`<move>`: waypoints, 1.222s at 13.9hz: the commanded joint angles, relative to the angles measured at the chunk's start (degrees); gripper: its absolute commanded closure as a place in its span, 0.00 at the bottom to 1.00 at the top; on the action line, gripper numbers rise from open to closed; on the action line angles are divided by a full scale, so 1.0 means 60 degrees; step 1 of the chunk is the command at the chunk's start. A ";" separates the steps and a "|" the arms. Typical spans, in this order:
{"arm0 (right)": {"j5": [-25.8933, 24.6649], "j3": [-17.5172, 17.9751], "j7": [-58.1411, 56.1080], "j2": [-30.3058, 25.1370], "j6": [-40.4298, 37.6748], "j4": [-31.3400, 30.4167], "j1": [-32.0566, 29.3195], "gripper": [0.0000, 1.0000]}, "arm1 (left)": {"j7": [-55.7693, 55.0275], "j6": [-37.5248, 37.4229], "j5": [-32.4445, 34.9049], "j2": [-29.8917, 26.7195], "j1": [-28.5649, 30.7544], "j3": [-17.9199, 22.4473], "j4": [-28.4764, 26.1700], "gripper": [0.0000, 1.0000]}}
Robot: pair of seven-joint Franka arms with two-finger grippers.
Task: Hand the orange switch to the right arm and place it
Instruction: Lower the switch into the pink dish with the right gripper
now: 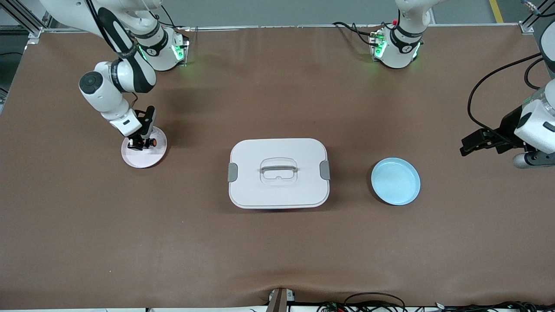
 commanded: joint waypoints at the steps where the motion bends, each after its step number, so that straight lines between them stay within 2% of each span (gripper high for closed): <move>1: -0.0105 0.0094 -0.0062 0.0162 0.0326 -0.0061 -0.0178 1.00 | 0.0167 -0.0291 0.0126 -0.0116 -0.2283 0.2278 0.0035 0.00; 3: -0.0105 0.0094 -0.0018 0.0264 0.0385 -0.0061 -0.0178 1.00 | 0.0196 -0.0454 0.0024 -0.0145 -0.3794 0.3905 0.0050 0.00; 4: -0.0105 0.0094 -0.0018 0.0323 0.0501 -0.0061 -0.0178 1.00 | 0.0196 -0.0454 -0.0020 -0.0146 -0.4018 0.4188 0.0050 0.00; 8: -0.0047 0.0094 0.0055 0.0661 0.0912 -0.0061 -0.0222 1.00 | 0.0196 -0.0643 -0.0049 -0.0612 -0.3947 0.4176 -0.0153 0.00; 9: -0.0046 0.0094 0.0200 0.0646 0.0898 -0.0061 -0.0251 0.90 | 0.0182 -0.0673 -0.0049 -0.0817 -0.3947 0.4191 -0.0329 0.00; 10: -0.0046 0.0094 0.0231 0.0631 0.0869 -0.0061 -0.0251 0.01 | 0.0182 -0.0673 -0.0049 -0.1066 -0.3933 0.4176 -0.0562 0.00; 14: -0.0046 0.0124 0.0450 0.0500 0.0781 -0.0031 -0.0237 0.00 | 0.0167 -0.0688 -0.0049 -0.1492 -0.3860 0.4147 -0.0901 0.00; 15: -0.0046 0.0138 0.0480 0.0471 0.0766 -0.0031 -0.0237 0.00 | 0.0167 -0.0688 -0.0049 -0.1624 -0.3685 0.3987 -0.1090 0.00; 17: -0.0046 0.0153 0.0480 0.0296 0.0490 0.0027 -0.0237 0.00 | 0.0167 -0.0688 -0.0049 -0.1669 -0.2925 0.3170 -0.1121 0.00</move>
